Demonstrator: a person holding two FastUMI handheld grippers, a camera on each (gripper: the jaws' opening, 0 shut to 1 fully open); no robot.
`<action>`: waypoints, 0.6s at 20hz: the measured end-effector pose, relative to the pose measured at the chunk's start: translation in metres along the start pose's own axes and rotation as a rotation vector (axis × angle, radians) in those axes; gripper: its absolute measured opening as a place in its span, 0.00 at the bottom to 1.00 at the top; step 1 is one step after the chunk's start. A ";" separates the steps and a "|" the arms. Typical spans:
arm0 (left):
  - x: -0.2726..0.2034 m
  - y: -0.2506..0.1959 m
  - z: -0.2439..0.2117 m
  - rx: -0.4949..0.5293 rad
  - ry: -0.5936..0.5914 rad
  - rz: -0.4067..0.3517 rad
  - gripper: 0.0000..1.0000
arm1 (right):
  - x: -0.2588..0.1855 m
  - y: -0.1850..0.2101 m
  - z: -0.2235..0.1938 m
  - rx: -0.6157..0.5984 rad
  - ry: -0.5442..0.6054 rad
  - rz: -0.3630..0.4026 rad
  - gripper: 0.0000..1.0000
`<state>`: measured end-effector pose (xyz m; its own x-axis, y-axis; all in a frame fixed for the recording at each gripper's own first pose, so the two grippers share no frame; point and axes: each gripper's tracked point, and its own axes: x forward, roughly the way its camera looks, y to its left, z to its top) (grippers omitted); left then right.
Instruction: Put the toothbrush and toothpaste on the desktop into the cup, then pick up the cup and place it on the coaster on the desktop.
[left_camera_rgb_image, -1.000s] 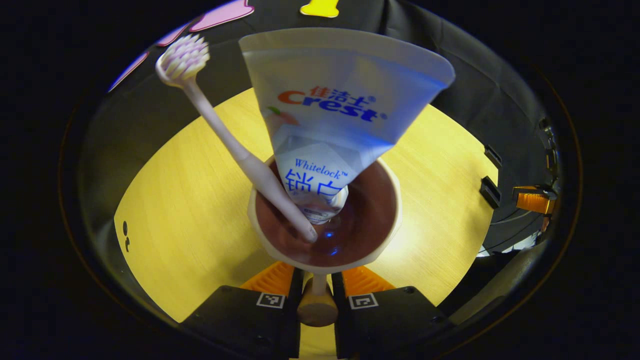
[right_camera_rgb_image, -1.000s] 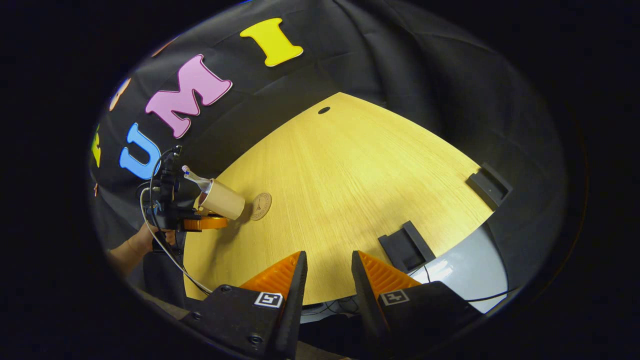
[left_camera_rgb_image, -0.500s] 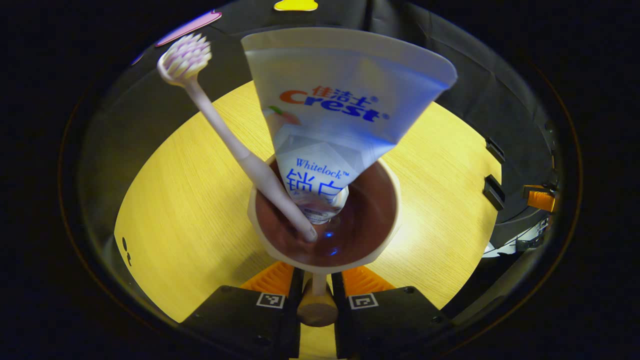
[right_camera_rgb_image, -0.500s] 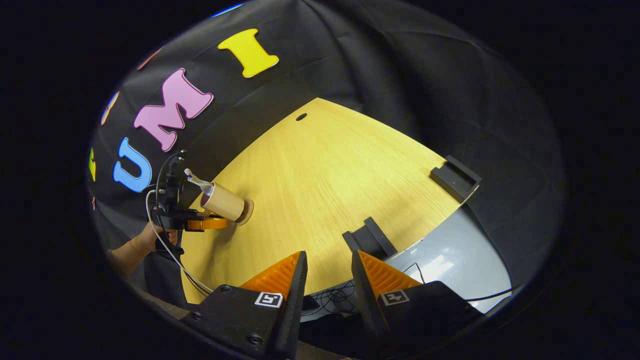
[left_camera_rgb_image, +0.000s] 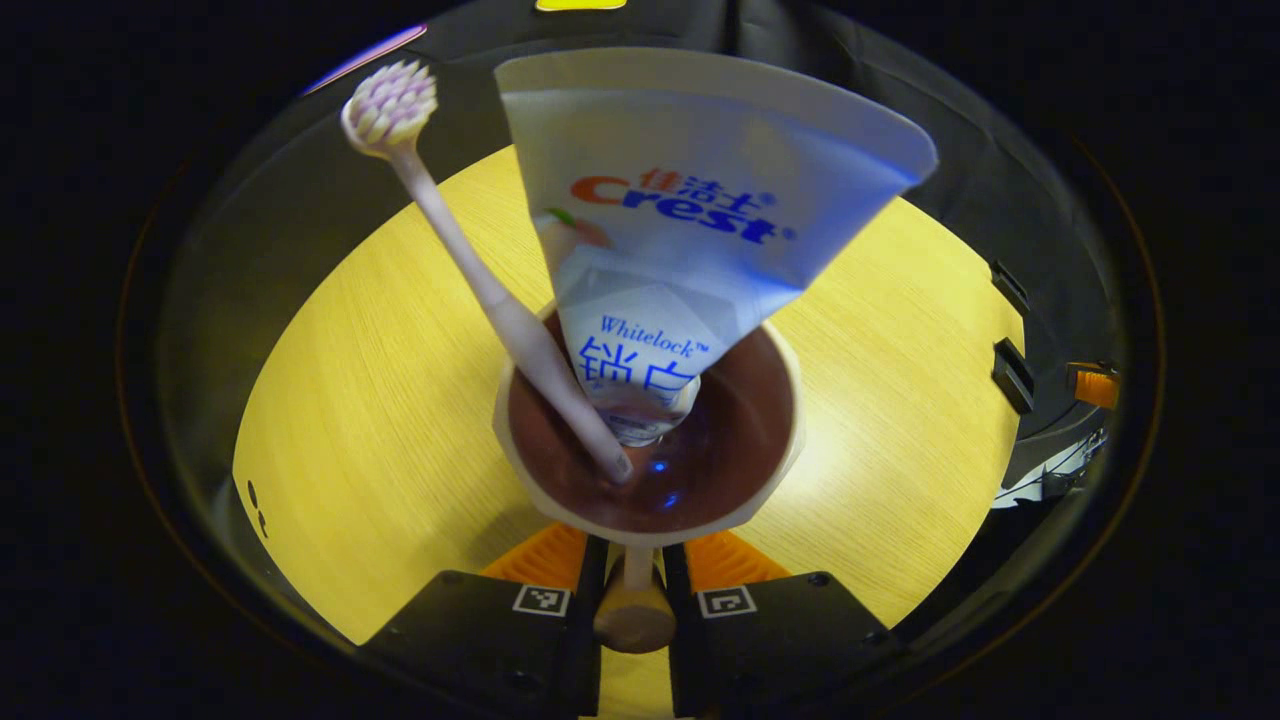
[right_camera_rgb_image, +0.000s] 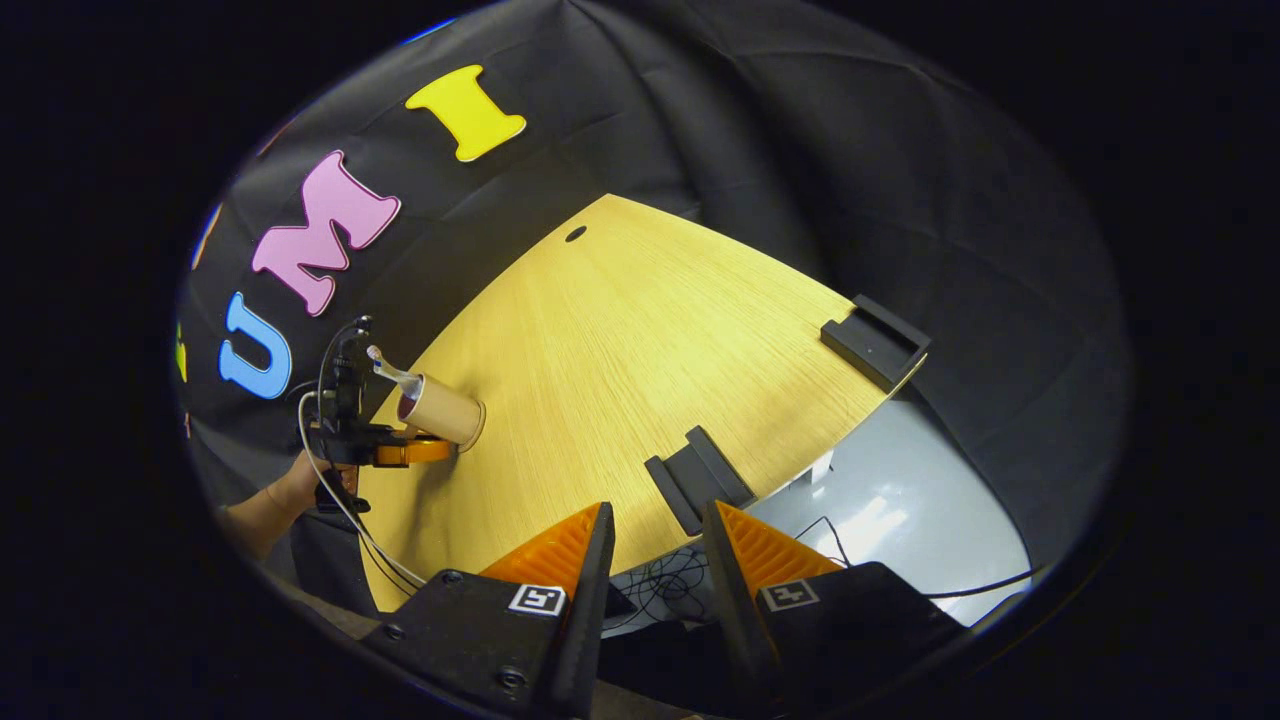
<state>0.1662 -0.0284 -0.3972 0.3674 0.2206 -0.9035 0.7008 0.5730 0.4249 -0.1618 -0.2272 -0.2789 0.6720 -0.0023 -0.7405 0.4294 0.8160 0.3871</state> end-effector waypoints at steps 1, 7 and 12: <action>0.000 0.001 -0.002 -0.009 0.008 0.000 0.32 | 0.001 0.000 0.001 0.001 0.000 0.002 0.55; 0.000 -0.005 -0.005 -0.070 0.032 -0.017 0.33 | 0.004 0.004 0.003 -0.006 0.003 0.018 0.55; -0.002 -0.005 -0.002 0.004 0.002 0.012 0.40 | 0.007 0.004 0.001 0.004 0.009 0.018 0.55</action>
<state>0.1609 -0.0305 -0.3977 0.3746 0.2288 -0.8985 0.6989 0.5671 0.4358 -0.1549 -0.2243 -0.2823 0.6738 0.0174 -0.7387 0.4203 0.8133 0.4024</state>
